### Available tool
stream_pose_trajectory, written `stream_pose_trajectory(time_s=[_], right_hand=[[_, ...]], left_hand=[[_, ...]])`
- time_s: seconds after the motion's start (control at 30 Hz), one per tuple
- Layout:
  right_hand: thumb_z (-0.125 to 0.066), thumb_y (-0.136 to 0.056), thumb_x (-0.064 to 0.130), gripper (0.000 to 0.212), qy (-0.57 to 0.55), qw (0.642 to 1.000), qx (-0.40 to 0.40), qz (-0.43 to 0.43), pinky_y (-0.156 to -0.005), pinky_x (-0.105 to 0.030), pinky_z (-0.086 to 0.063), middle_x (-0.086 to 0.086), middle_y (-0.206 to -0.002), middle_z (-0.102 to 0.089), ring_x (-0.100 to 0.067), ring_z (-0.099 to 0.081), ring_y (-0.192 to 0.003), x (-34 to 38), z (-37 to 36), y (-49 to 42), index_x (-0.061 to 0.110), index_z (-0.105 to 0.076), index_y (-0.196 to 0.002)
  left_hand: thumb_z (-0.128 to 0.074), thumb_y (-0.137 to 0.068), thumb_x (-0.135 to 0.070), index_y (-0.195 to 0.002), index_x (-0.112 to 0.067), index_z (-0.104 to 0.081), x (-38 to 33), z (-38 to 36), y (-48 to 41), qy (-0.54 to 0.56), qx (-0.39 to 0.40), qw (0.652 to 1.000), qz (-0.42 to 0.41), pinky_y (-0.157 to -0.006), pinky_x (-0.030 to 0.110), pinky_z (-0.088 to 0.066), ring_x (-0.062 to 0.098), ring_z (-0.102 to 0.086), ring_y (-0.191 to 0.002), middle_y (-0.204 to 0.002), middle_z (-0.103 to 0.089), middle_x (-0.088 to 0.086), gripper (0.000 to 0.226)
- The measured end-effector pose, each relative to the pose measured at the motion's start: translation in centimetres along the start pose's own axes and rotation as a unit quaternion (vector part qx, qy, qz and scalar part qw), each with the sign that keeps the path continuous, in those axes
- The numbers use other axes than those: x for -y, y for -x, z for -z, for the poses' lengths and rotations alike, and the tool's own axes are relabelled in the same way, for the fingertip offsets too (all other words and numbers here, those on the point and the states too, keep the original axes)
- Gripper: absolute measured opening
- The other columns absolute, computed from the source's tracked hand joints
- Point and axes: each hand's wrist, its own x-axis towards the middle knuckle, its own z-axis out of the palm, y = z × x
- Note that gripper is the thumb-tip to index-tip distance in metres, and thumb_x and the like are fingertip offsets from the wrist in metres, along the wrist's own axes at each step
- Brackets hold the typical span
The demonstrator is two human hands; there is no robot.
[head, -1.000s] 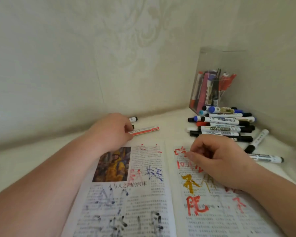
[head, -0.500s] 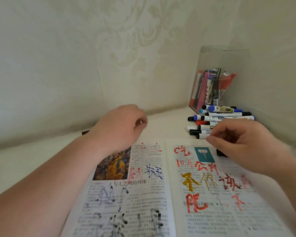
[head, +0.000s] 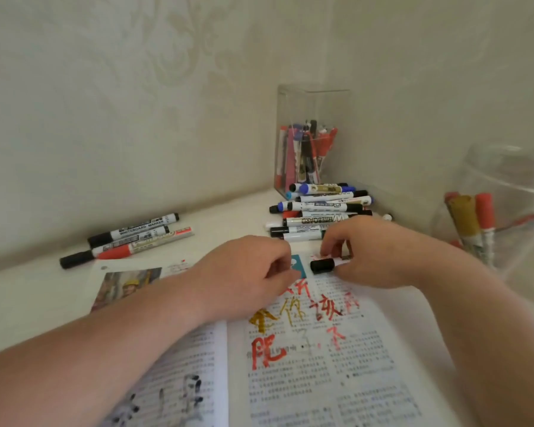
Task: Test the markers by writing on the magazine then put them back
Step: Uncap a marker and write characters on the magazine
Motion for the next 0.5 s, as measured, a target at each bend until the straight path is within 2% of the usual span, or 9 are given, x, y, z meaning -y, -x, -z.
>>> stream_pose_trajectory(time_s=[0.07,0.17,0.27,0.33,0.4,0.43,0.5], right_hand=[[-0.071,-0.088,0.024,0.023,0.009,1.000,-0.015,0.006,-0.078,-0.020,-0.047,0.017,-0.102,-0.061,-0.004,-0.057,-0.091,0.4,-0.2,-0.3,0.038,-0.068,-0.105],[-0.073,-0.086,0.028,0.019,-0.012,0.995,-0.073,0.066,-0.083,-0.025,-0.047,0.020,-0.096,-0.058,-0.003,-0.053,-0.093,0.8,-0.8,-0.6,0.039,-0.067,-0.101],[-0.076,-0.084,0.023,0.017,-0.078,0.976,-0.135,0.153,-0.084,-0.034,-0.050,0.016,-0.093,-0.062,-0.007,-0.056,-0.091,1.5,-1.3,-0.7,0.030,-0.073,-0.100],[-0.077,-0.086,0.022,0.019,-0.096,0.971,-0.134,0.175,-0.081,-0.034,-0.052,0.014,-0.093,-0.063,-0.005,-0.058,-0.088,1.6,-1.7,-0.8,0.028,-0.076,-0.104],[-0.078,-0.089,0.028,0.017,-0.104,0.966,-0.144,0.188,-0.076,-0.028,-0.052,0.018,-0.092,-0.062,-0.003,-0.060,-0.085,1.7,-1.8,-0.9,0.033,-0.075,-0.105],[-0.078,-0.088,0.031,0.017,-0.111,0.964,-0.155,0.183,-0.074,-0.026,-0.052,0.019,-0.091,-0.062,-0.002,-0.061,-0.083,1.6,-1.8,-0.9,0.036,-0.073,-0.104],[-0.079,-0.085,0.041,0.025,-0.117,0.975,-0.150,0.115,-0.073,-0.025,-0.053,0.020,-0.091,-0.063,-0.001,-0.062,-0.081,1.1,-1.2,-0.9,0.045,-0.065,-0.106]], left_hand=[[-0.054,-0.095,-0.054,-0.094,-0.035,-0.059,0.6,-1.0,0.2,0.050,-0.054,0.997,0.012,-0.066,0.027,-0.043,0.002,-0.054,-0.075,-0.081,-0.058,-0.015,0.020],[-0.048,-0.092,-0.060,-0.115,-0.036,-0.055,0.9,-1.3,0.2,0.041,-0.116,0.992,-0.010,-0.068,0.016,-0.037,-0.005,-0.051,-0.084,-0.097,-0.054,-0.021,0.034],[-0.044,-0.092,-0.063,-0.128,-0.038,-0.051,0.6,-1.2,0.2,0.047,-0.118,0.991,-0.031,-0.073,0.011,-0.035,-0.014,-0.047,-0.092,-0.103,-0.048,-0.029,0.044],[-0.048,-0.095,-0.056,-0.127,-0.036,-0.054,0.8,-1.2,0.2,0.077,-0.114,0.990,-0.034,-0.074,0.014,-0.039,-0.011,-0.052,-0.092,-0.102,-0.055,-0.029,0.038],[-0.052,-0.099,-0.043,-0.124,-0.032,-0.061,1.3,-0.9,0.0,0.096,-0.126,0.987,-0.035,-0.078,0.019,-0.045,-0.003,-0.058,-0.094,-0.105,-0.065,-0.022,0.029],[-0.053,-0.100,-0.040,-0.123,-0.031,-0.063,1.5,-0.8,0.0,0.093,-0.134,0.986,-0.036,-0.080,0.015,-0.045,-0.003,-0.059,-0.095,-0.106,-0.066,-0.021,0.027],[-0.054,-0.099,-0.035,-0.118,-0.030,-0.065,2.0,-0.5,-0.1,0.068,-0.148,0.986,-0.044,-0.082,0.007,-0.040,-0.009,-0.055,-0.094,-0.103,-0.062,-0.023,0.022]])
